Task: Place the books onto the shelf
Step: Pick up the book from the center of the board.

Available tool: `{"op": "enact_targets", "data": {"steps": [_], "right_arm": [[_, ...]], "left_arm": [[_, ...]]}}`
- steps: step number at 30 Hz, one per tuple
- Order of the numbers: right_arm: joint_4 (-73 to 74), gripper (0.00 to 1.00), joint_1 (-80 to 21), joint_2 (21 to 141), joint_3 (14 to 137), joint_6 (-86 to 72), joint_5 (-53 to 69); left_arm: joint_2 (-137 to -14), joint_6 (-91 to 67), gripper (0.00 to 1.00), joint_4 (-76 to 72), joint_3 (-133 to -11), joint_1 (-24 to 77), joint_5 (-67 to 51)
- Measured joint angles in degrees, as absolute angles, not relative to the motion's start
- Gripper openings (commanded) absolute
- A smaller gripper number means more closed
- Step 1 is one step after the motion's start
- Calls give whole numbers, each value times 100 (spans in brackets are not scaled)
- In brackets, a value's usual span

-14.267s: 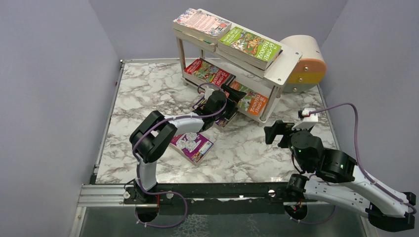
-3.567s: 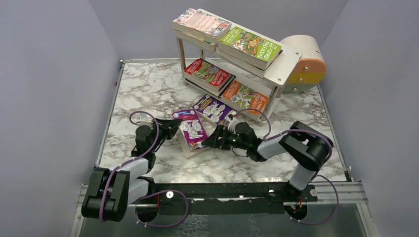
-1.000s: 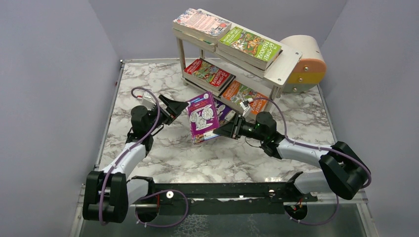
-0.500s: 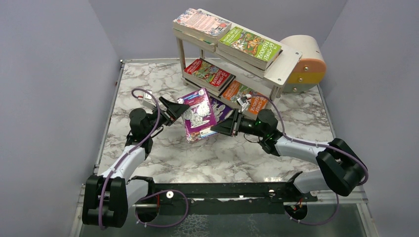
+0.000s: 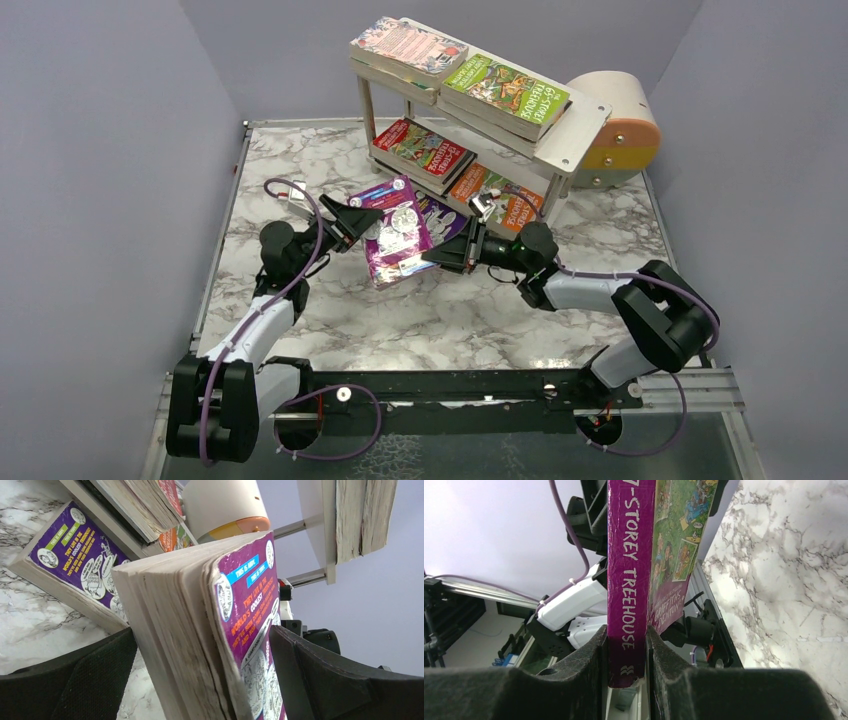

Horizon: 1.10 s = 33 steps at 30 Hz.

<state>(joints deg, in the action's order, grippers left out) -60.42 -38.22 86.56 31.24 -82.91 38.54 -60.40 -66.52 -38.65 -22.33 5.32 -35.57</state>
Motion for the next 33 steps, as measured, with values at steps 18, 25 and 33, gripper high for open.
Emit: {"op": "enact_targets", "data": {"steps": [18, 25, 33], "right_arm": [[-5900, 1, -3813, 8665, 3229, -8215, 3859], [-5596, 12, -3813, 8639, 3229, -7979, 3795], [-5393, 45, -3798, 8635, 3140, -7837, 3612]], "left_arm": [[-6018, -7192, 8, -4407, -2196, 541, -3557], [-6038, -7387, 0, -4517, -2161, 569, -3551], [-6383, -7553, 0, -4545, -2152, 611, -3503]]}}
